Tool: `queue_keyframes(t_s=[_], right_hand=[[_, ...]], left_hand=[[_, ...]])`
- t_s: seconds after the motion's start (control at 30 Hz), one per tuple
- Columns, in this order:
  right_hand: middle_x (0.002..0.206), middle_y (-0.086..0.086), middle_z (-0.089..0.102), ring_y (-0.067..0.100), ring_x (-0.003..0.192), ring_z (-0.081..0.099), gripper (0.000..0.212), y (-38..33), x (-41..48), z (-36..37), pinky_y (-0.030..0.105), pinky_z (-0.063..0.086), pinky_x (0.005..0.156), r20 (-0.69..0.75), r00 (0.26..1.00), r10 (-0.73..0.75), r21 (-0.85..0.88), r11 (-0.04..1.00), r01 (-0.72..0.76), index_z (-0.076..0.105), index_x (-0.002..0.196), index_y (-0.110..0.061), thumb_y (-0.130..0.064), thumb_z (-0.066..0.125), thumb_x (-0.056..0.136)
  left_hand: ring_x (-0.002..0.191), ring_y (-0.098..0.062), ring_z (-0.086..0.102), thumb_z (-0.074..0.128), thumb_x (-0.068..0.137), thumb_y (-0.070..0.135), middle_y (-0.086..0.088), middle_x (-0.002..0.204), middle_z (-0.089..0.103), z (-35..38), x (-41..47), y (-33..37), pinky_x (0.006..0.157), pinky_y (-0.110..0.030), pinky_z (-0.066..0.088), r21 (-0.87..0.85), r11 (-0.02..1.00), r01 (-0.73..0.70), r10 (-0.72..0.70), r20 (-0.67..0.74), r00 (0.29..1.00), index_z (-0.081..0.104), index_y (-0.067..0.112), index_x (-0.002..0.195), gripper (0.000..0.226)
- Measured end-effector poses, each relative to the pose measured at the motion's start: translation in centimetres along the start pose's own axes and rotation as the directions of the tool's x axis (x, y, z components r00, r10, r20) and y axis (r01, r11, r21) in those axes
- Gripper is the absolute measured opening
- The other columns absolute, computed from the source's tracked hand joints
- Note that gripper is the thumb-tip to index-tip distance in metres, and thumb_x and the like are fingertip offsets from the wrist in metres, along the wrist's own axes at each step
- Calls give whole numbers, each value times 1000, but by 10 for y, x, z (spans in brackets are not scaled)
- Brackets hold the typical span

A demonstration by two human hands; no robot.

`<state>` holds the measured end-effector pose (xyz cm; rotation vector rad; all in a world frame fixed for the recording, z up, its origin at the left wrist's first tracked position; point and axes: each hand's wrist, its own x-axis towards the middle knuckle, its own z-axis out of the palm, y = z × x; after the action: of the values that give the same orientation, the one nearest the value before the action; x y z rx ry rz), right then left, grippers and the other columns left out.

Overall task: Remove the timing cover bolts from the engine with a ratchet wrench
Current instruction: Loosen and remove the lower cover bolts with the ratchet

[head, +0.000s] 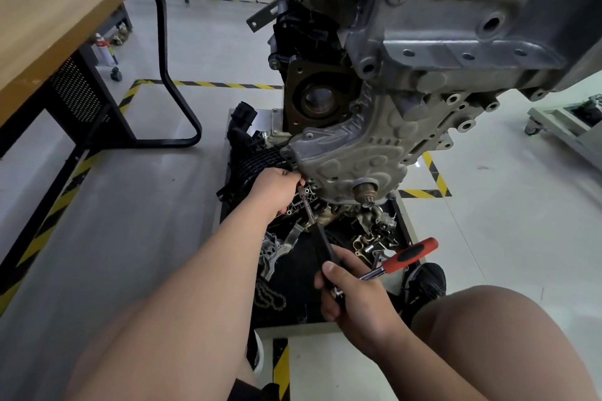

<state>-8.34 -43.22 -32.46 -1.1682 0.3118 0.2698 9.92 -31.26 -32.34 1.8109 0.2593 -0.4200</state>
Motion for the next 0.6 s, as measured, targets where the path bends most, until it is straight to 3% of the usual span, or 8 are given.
queue_keyframes(t_s=[0.1, 0.33, 0.5, 0.6], right_hand=[[72, 12, 54, 20, 46, 34, 25, 2, 3, 4, 28, 31, 46, 4, 1000, -9, -16, 1000, 9, 63, 116, -13, -4, 48, 98], [74, 12, 54, 18, 45, 38, 27, 10, 4, 8, 28, 31, 47, -23, 999, -36, -46, 998, 35, 66, 113, -19, -4, 49, 97], [73, 9, 55, 17, 44, 38, 31, 10, 5, 5, 28, 34, 45, -29, 999, -43, -77, 996, 40, 69, 109, -25, -5, 49, 96], [73, 8, 55, 16, 45, 39, 31, 9, 8, 6, 28, 34, 45, -22, 999, -36, -84, 996, 34, 70, 107, -27, -6, 49, 97]], left_hand=[[27, -6, 30, 50, 98, 26, 11, 36, 48, -3, 0, -3, 34, -17, 26, -58, 998, -19, 16, -52, 999, 63, 16, 70, 33], [33, -10, 31, 52, 97, 27, 2, 53, 53, -5, 3, -1, 38, -20, 27, -24, 999, -42, 42, -18, 999, 65, 17, 71, 31], [25, -7, 27, 51, 97, 25, 11, 33, 40, -2, 0, 2, 36, -17, 24, -17, 999, -50, 50, -9, 999, 64, 15, 71, 31], [25, -7, 27, 51, 98, 26, 10, 36, 43, -2, -1, 4, 35, -17, 25, -34, 999, -26, 25, -15, 1000, 63, 13, 74, 29]])
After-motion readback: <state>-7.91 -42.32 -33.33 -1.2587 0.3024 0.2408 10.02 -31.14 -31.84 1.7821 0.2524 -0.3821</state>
